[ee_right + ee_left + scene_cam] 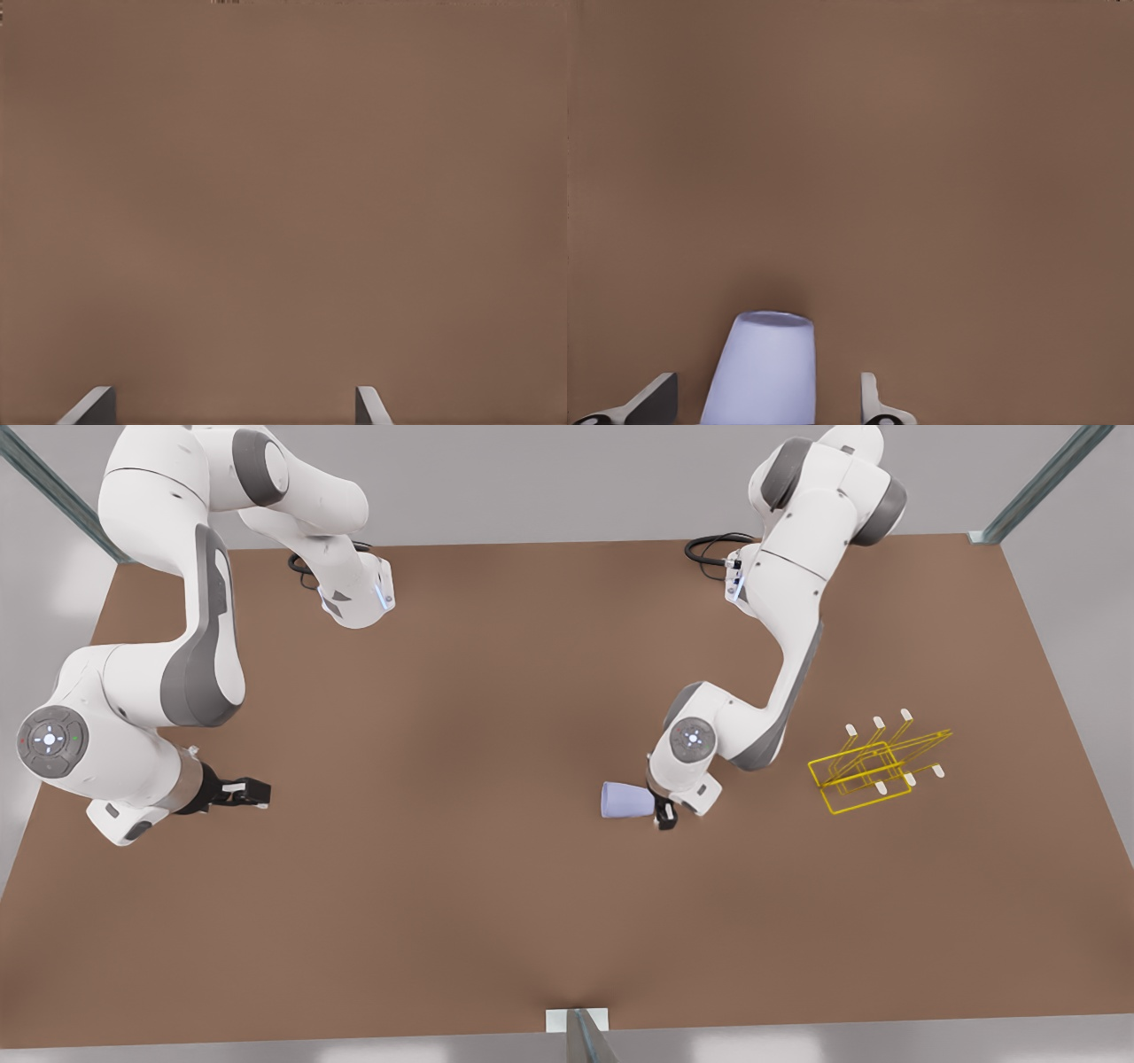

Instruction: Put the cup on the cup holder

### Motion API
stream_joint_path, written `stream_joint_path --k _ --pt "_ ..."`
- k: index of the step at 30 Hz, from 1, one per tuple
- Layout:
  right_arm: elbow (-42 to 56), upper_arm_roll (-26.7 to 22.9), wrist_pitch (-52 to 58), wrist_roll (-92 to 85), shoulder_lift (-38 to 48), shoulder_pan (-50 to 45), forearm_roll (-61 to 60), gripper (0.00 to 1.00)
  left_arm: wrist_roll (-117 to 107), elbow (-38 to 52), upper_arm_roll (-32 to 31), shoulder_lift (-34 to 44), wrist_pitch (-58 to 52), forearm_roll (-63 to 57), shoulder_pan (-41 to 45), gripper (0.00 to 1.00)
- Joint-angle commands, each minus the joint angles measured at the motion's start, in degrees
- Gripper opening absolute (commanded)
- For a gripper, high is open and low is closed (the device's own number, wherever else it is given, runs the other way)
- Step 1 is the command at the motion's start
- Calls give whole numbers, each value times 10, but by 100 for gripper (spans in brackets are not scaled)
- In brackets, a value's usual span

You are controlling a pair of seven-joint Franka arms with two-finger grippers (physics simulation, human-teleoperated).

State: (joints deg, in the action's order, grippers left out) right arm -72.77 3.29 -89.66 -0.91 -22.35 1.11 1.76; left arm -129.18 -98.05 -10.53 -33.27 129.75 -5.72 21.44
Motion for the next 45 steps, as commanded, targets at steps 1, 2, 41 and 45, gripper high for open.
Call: stream_joint_path --k 1,2,41,45 --pt "1 0 -10 -16 0 -1 0 100 -199 -8 0 1 11 -12 4 100" --pt "1 0 -10 -16 0 -1 0 100 -172 -8 0 2 9 -12 5 100" --pt "4 -3 -10 -13 -10 0 -15 100 -11 -28 -1 -79 141 -6 26 100" --pt "8 -2 -10 -18 -10 2 -17 100 -12 -27 -1 -82 146 -5 26 74"
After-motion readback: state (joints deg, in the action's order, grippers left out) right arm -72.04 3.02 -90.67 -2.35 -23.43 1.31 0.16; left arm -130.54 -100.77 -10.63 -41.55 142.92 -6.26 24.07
